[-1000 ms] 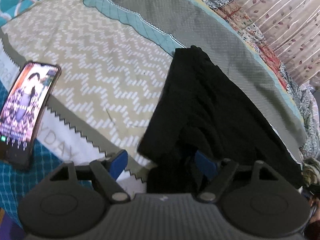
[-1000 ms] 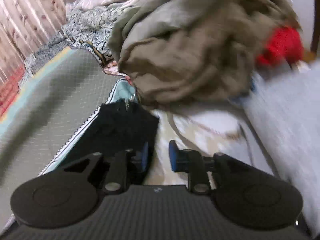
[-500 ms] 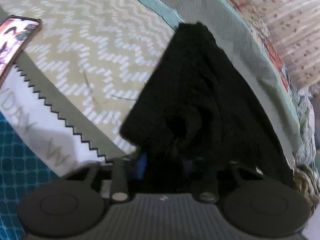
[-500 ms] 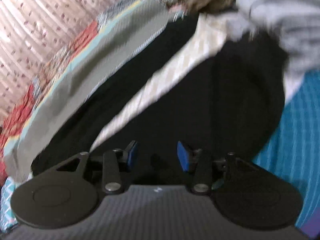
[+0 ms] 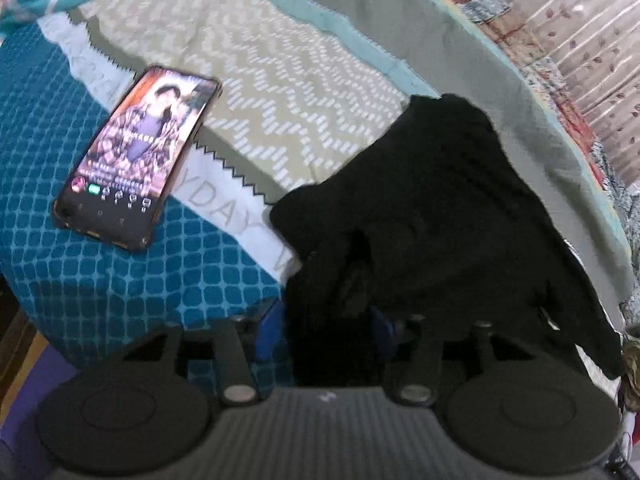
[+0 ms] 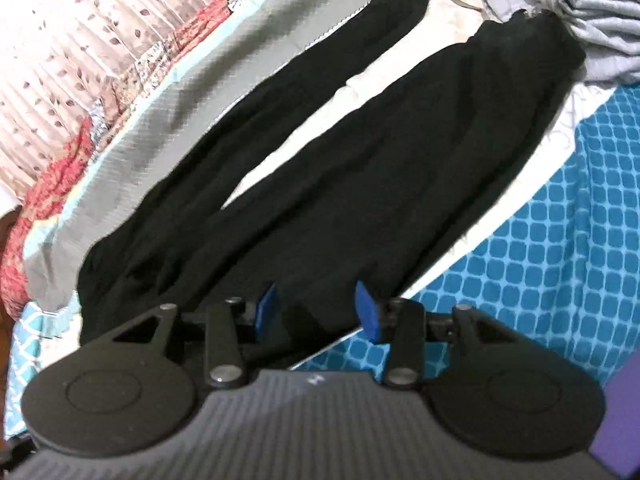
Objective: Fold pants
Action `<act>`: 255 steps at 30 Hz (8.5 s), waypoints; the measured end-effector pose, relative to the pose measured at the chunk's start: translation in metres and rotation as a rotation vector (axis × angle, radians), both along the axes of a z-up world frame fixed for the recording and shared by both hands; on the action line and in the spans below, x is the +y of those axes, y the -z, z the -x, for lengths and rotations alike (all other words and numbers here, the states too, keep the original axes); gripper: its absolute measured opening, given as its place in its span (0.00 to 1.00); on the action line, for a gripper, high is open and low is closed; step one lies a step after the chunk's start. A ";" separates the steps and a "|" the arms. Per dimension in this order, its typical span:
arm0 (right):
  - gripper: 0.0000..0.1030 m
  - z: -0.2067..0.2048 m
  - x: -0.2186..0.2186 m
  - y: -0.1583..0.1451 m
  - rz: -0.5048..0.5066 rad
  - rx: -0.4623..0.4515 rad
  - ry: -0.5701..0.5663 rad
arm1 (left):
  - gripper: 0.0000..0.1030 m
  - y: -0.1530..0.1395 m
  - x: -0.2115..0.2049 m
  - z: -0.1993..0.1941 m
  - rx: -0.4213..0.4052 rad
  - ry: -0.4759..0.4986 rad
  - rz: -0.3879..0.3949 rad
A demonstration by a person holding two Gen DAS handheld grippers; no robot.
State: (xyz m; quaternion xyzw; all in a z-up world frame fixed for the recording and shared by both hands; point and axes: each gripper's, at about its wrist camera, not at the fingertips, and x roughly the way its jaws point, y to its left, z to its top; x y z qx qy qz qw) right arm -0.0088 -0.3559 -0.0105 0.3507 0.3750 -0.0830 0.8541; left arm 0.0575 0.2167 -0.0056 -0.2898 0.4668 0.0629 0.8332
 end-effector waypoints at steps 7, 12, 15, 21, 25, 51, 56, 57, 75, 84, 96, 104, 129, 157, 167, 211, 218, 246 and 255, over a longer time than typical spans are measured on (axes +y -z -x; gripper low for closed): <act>0.46 0.004 -0.043 -0.031 0.066 -0.068 0.071 | 0.49 -0.081 0.000 -0.015 -0.246 -0.005 -0.207; 0.46 -0.047 -0.082 -0.056 0.065 -0.083 0.088 | 0.59 -0.109 -0.066 -0.117 -0.336 0.245 -0.585; 0.48 -0.097 -0.103 -0.067 0.108 -0.060 0.087 | 0.64 -0.095 -0.108 -0.177 -0.360 0.376 -0.701; 0.48 -0.219 -0.149 -0.063 0.078 0.013 0.179 | 0.95 -0.034 -0.185 -0.262 -0.431 0.533 -0.917; 0.51 -0.282 -0.172 -0.045 0.128 0.086 0.224 | 0.95 0.007 -0.203 -0.294 -0.369 0.612 -0.970; 0.03 -0.211 -0.177 -0.080 0.296 -0.019 0.294 | 0.09 -0.070 -0.154 -0.134 -0.556 0.543 -0.781; 0.08 -0.190 -0.153 -0.077 0.164 -0.035 0.186 | 0.09 -0.076 -0.164 -0.033 -0.624 0.527 -0.831; 0.08 -0.190 -0.143 -0.074 0.156 -0.031 0.168 | 0.09 -0.074 -0.168 -0.009 -0.636 0.549 -0.841; 0.63 -0.312 -0.110 -0.007 0.322 0.149 0.217 | 0.06 0.004 -0.183 0.054 -0.324 0.647 -0.721; 0.10 -0.317 -0.138 0.010 0.328 0.167 0.277 | 0.06 0.003 -0.181 0.052 -0.317 0.632 -0.714; 0.09 -0.062 -0.180 -0.107 0.196 -0.227 0.308 | 0.06 -0.045 -0.129 0.054 -0.502 0.511 -0.733; 0.29 0.066 -0.180 -0.010 0.139 0.016 0.446 | 0.12 0.006 -0.134 0.098 -0.392 0.670 -0.792; 0.50 0.025 -0.005 -0.032 0.334 -0.075 0.078 | 0.08 -0.013 -0.054 0.013 -0.285 0.343 -0.308; 0.50 0.003 0.063 -0.026 0.365 -0.072 -0.121 | 0.21 -0.015 -0.097 0.006 -0.247 0.438 -0.185; 0.50 -0.004 0.050 0.001 0.268 0.033 -0.129 | 0.07 0.008 -0.033 0.012 -0.135 0.288 -0.010; 0.16 0.025 -0.137 -0.008 0.217 -0.304 0.265 | 0.34 -0.025 -0.223 -0.035 -0.075 0.629 -0.147; 0.15 0.000 -0.006 -0.051 0.786 -0.347 -0.158 | 0.37 -0.017 -0.224 -0.039 -0.076 0.632 -0.057; 0.53 0.044 0.078 -0.027 0.914 -0.305 -0.733 | 0.56 0.002 -0.291 -0.063 -0.035 0.739 0.069; 0.52 -0.025 0.038 -0.009 0.491 -0.171 -0.439 | 0.56 -0.005 -0.239 -0.029 -0.063 0.720 0.070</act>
